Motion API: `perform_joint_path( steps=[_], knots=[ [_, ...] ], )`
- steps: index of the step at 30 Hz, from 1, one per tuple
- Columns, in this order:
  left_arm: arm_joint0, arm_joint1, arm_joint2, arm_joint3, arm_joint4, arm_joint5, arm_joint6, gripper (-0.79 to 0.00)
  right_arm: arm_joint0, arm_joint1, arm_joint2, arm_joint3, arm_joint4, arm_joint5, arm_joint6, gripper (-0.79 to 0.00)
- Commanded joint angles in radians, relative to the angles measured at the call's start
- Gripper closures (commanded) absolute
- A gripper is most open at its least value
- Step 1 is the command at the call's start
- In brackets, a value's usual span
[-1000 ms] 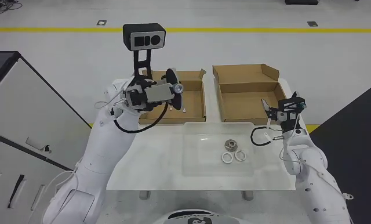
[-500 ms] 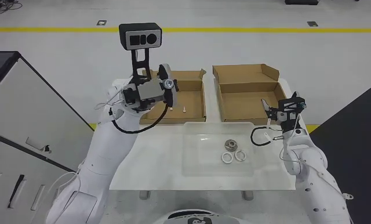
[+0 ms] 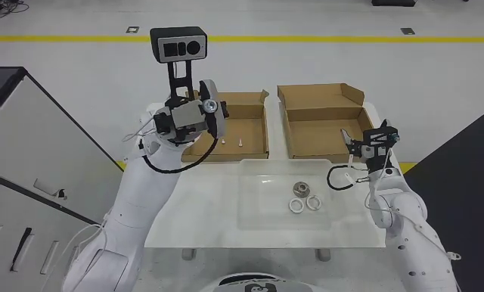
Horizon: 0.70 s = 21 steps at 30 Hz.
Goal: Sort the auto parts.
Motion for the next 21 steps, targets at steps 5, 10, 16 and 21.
perform_joint_path(
  steps=[5, 10, 16, 21],
  knots=[
    [0.009, 0.011, -0.030, -0.006, 0.176, 0.070, 0.038, 0.000, 0.000, 0.000, 0.000, 0.000, 0.000, 0.000, 0.000, -0.785],
    [0.014, 0.029, -0.069, -0.016, 0.396, 0.182, 0.051, 0.000, 0.000, 0.000, 0.000, 0.000, 0.000, 0.000, 0.000, -0.785],
    [0.021, 0.048, -0.089, -0.003, 0.596, 0.288, 0.042, 0.000, 0.000, 0.000, 0.000, 0.000, 0.000, 0.000, 0.000, -0.785],
    [0.002, 0.062, -0.086, 0.041, 0.772, 0.348, 0.022, 0.000, 0.000, 0.000, 0.000, 0.000, 0.000, 0.000, 0.000, -0.785]
  ],
)
